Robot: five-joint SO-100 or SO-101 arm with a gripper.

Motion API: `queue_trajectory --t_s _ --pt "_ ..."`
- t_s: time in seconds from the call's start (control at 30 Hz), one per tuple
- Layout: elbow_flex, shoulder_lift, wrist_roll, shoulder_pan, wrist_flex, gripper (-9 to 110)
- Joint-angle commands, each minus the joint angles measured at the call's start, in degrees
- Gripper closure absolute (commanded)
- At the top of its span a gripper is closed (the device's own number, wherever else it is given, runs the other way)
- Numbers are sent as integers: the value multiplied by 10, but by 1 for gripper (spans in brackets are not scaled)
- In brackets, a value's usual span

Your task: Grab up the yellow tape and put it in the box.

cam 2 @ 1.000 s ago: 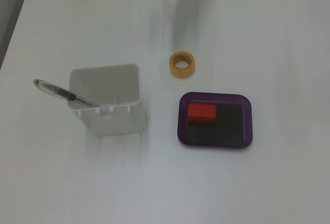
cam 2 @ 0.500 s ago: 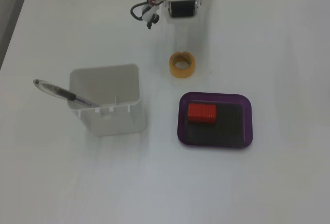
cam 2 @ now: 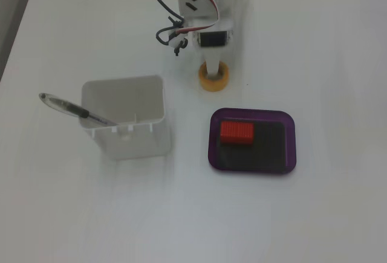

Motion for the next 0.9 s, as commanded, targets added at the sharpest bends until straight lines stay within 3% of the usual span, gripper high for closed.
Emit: queue_trajectory --t_s 0.0,0.13,0.4,0.67,0.87 --pt "11 2 -1 1 -15 89" --pt "15 9 2 0 -7 102" --pt "-25 85 3 -11 74 102" --pt "-84 312 3 -190 147 102" --pt "-119 246 2 -261 121 102"
